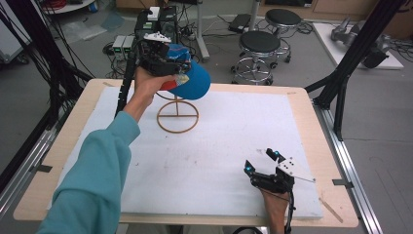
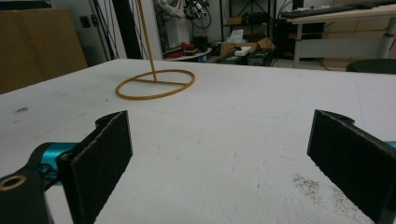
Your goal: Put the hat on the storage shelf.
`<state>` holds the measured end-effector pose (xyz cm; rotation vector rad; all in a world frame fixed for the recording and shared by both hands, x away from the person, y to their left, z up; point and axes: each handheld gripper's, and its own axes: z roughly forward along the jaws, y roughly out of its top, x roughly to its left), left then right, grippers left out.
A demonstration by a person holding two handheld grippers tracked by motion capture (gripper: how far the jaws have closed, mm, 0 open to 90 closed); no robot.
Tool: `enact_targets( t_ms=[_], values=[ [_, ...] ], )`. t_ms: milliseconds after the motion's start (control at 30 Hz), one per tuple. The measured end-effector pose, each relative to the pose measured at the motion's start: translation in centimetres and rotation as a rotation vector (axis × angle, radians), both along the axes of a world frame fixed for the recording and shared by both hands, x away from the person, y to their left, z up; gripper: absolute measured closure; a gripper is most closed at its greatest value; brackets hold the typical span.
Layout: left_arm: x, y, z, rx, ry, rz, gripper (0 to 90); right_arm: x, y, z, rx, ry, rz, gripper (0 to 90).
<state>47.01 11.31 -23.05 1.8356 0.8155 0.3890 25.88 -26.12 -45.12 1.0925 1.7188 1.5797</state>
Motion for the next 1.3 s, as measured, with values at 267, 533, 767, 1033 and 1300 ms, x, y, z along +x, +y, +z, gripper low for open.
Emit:
enact_targets(
  t_ms=[267, 533, 767, 1033, 1300],
  values=[
    [-0.3, 0.3, 0.3, 0.007, -0.008, 0.034, 68.7, 0.0, -0.1, 0.0, 0.002, -0.001, 0.001, 5.6],
    [-0.8, 0.5, -0.2, -0.053, -0.012, 0.018, 55.1, 0.0, -0.1, 0.0, 0.004, -0.001, 0.0, 5.6],
    [-1.6, 2.2, -0.1, -0.09, -0.036, 0.033, 46.6, 0.0, 0.0, 0.0, 0.002, 0.003, 0.003, 5.6],
    [-2.9, 4.3, -0.1, -0.104, -0.065, 0.053, 29.9, 0.0, 0.1, 0.0, -0.011, -0.002, 0.0, 5.6],
    [-4.6, 6.0, -0.7, -0.117, -0.121, 0.021, 22.4, 0.0, 0.1, 0.0, -0.014, -0.002, -0.002, 5.6]
  ],
)
